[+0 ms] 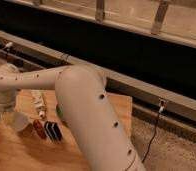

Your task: Place the ceramic cup over the eraser

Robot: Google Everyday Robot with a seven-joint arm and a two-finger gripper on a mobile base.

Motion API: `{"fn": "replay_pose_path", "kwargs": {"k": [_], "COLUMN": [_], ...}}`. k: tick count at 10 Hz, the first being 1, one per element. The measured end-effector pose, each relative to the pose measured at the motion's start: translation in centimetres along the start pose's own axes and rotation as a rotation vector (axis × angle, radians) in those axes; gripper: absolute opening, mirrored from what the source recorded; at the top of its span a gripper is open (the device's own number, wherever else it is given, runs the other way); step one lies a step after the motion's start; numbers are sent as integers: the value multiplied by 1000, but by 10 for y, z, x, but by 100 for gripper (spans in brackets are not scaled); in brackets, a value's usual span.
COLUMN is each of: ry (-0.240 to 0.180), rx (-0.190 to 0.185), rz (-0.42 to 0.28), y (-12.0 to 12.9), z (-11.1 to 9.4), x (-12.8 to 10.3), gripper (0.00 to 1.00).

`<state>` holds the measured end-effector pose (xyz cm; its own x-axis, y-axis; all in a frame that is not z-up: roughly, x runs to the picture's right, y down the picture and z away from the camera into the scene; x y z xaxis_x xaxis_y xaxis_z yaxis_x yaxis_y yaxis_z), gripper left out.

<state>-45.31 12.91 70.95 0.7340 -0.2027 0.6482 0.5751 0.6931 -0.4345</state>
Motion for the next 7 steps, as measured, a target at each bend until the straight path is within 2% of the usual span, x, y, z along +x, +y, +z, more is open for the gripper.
{"fn": "replay_pose_path", "kwargs": {"k": [3,5,7], "ry": [50,75,92], "rx": [43,70,95], "rz": [-27,-10,29], "y": [-19,-30,-30], "z": [-34,-57,-81], "x": [7,35,70], "gripper": [0,0,0]}}
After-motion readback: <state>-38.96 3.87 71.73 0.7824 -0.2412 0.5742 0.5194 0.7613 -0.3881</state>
